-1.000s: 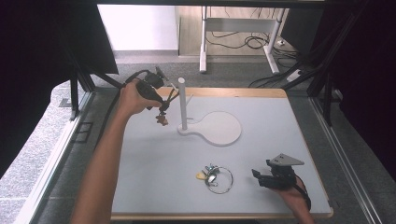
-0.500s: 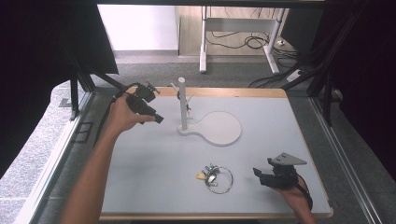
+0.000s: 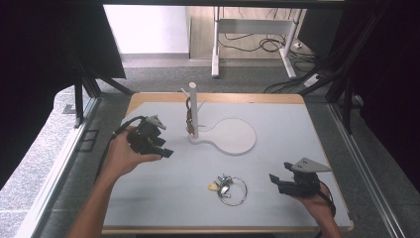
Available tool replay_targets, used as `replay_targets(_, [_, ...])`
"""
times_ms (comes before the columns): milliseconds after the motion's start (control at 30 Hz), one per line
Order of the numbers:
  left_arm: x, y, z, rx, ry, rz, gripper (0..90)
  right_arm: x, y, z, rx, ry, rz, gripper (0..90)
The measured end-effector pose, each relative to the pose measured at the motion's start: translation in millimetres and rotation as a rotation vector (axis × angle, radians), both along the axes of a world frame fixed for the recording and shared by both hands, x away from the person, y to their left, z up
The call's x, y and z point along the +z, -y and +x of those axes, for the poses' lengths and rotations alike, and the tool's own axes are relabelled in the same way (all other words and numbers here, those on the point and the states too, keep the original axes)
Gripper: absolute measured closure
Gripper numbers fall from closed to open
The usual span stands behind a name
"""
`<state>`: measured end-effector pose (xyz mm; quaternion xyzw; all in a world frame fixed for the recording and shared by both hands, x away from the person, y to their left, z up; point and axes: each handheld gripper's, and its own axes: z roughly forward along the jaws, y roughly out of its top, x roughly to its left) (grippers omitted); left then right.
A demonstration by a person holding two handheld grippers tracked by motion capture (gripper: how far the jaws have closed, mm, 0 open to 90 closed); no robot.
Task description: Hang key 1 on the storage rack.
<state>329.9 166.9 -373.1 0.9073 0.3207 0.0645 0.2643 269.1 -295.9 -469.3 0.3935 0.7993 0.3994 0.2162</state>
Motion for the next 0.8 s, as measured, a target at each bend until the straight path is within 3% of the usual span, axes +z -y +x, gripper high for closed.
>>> replay_targets(333, [-42.7, -3.4, -36.3, 0.012, -0.001, -0.001, 48.6, 2.5, -3.9, -3.1, 0.051, -0.005, -0.017, 30.1])
replay_targets(433, [-56.8, -6.8, -42.6, 0.014, -0.005, 0.024, 48.6, 2.9, -6.9, -4.1, 0.065, -0.012, -0.015, 32.2])
replay_targets(667, [-83.6, -16.1, -47.7, 0.010, -0.030, 0.013, 48.7, 8.2, -20.4, 2.5, 0.090, -0.025, -0.033, 34.1])
replay_targets(767, [-87.2, -17.0, -43.7, -0.003, -0.049, 0.030, 48.3, 12.2, -30.3, 5.2, 0.087, -0.023, -0.077, 37.2])
replay_targets(800, [-86.5, -17.5, -43.5, 0.001, -0.044, 0.014, 48.3, 14.7, -33.4, 5.7, 0.088, -0.025, -0.086, 37.5])
